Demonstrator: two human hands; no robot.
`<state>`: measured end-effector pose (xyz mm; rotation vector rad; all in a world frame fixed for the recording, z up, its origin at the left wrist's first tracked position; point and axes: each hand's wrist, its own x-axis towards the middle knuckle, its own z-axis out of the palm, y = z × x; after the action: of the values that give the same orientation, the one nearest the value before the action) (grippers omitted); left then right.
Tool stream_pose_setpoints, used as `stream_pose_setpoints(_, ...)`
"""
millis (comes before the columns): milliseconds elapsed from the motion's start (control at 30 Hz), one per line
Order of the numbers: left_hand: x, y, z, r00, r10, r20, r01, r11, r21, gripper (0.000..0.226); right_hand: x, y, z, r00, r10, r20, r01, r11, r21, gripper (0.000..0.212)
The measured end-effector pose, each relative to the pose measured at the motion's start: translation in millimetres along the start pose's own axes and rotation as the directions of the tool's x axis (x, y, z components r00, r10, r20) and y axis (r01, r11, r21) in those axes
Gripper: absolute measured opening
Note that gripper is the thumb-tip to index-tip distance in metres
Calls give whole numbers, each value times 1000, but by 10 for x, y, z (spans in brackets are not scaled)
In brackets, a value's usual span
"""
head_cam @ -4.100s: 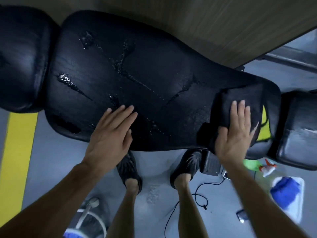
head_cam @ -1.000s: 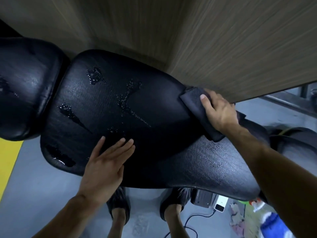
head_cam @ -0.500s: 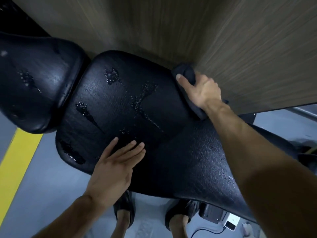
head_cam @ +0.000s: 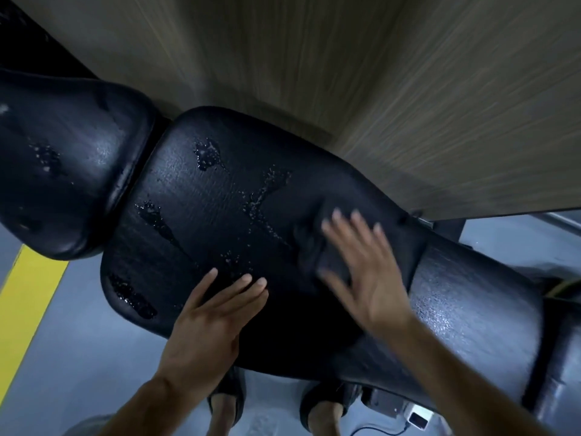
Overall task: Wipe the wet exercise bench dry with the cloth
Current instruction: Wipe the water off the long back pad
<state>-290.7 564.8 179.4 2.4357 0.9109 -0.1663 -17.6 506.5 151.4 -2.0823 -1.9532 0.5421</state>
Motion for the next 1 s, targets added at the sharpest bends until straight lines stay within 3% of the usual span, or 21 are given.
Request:
stream_pose_setpoints(67,0,-17,47,1000,12,-26,-11,999,32,62,684,58,-45,985,130,-113,-128,991,22,65)
stream_pose_setpoints(133,-12,-3,59,1000,6,-8,-5,998,63,63,1182,77,-75,967,220,-129,-215,975,51,66)
stream_pose_setpoints(233,-24,-25,73,1000,7,-22,-5,998,62,64,1214,-75,-24,951,250,-184,-240,968,75,67)
stream_pose_setpoints(300,-28,-25,33,1000,10,-10,-9,999,47,63,690,-330,83,981,132,-140,-125,990,61,66)
stream_pose_setpoints(367,-13,-22,-8,1000,22,6,-22,999,37,57,-64,-565,227,1000,-9,5,9,1000,-4,69)
stream_pose_setpoints(467,-3,-14,-36,999,30,35,-31,999,41,51,-818,-603,297,973,-162,164,180,978,-107,76)
stream_pose_setpoints(533,-15,-28,-18,999,24,30,-25,999,39,55,-707,-355,182,938,-252,238,282,954,-101,82)
stream_pose_setpoints(600,-22,-59,9,999,37,-2,-36,999,37,60,-245,-149,49,969,-178,169,189,980,-55,75)
stream_pose_setpoints(667,-40,-72,28,998,56,-14,-55,997,46,63,310,-23,-24,999,34,-15,-34,999,-20,65)
stream_pose_setpoints(733,-47,-73,17,999,50,-16,-49,997,52,63,729,-76,4,962,228,-150,-231,973,2,63)
stream_pose_setpoints(800,-40,-66,18,998,59,-28,-57,997,53,62,768,-292,132,921,325,-215,-321,945,59,63)
stream_pose_setpoints(867,-42,-46,-1,997,64,-37,-63,998,30,61,339,-569,265,944,264,-199,-247,963,106,61)
stream_pose_setpoints(933,-44,-25,-21,998,60,-23,-59,997,40,66,-430,-784,369,997,64,-49,-63,997,36,65)
stream_pose_setpoints(1000,-45,-4,-36,999,48,1,-48,996,74,68,-1178,-695,336,994,-34,105,42,996,-76,72)
